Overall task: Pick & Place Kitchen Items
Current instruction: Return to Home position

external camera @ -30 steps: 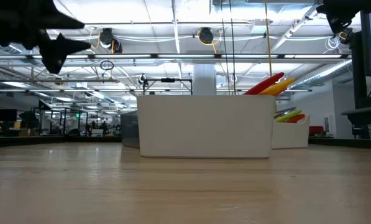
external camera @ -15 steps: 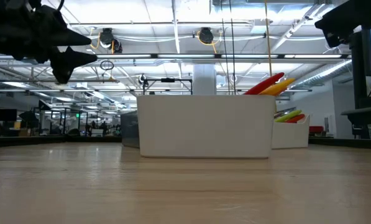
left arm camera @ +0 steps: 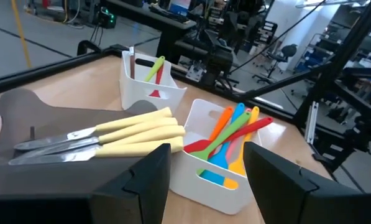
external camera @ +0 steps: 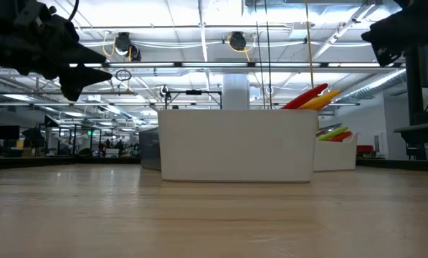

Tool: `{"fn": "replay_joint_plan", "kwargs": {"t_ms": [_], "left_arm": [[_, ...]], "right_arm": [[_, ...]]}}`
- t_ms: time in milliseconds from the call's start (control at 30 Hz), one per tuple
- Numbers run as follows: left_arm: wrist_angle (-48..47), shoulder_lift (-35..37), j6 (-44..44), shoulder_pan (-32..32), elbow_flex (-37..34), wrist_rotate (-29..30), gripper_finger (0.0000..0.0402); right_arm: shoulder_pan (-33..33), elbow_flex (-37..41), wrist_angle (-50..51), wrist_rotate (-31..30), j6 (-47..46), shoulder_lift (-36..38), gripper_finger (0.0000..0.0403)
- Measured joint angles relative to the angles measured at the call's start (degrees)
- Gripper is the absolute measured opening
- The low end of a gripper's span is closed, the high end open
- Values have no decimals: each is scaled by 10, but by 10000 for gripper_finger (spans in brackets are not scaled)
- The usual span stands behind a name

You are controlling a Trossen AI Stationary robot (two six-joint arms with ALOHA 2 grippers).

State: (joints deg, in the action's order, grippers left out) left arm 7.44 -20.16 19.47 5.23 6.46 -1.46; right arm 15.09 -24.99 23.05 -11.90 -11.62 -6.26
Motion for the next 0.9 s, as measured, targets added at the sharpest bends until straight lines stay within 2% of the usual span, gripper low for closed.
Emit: {"fn": "replay_joint_plan", "kwargs": {"t_ms": [233,433,633,767,900], "left_arm": [[-3,0,-2,13,0,0,207],[-7,0,-5,19,0,0,207],[-17,-1,-8,28,0,0,207],[-8,3,-19,27,0,-24,207],[-4,21,-38,27,0,-52,207]], "right_arm": [[0,66,-54,3,1,12,89],[0,107,-62,48,-28,24,89],[0,145,-81,47,-40,36,89],[0,148,-85,50,-51,45,89],[0,148,-87,86,-59,58,89]]}}
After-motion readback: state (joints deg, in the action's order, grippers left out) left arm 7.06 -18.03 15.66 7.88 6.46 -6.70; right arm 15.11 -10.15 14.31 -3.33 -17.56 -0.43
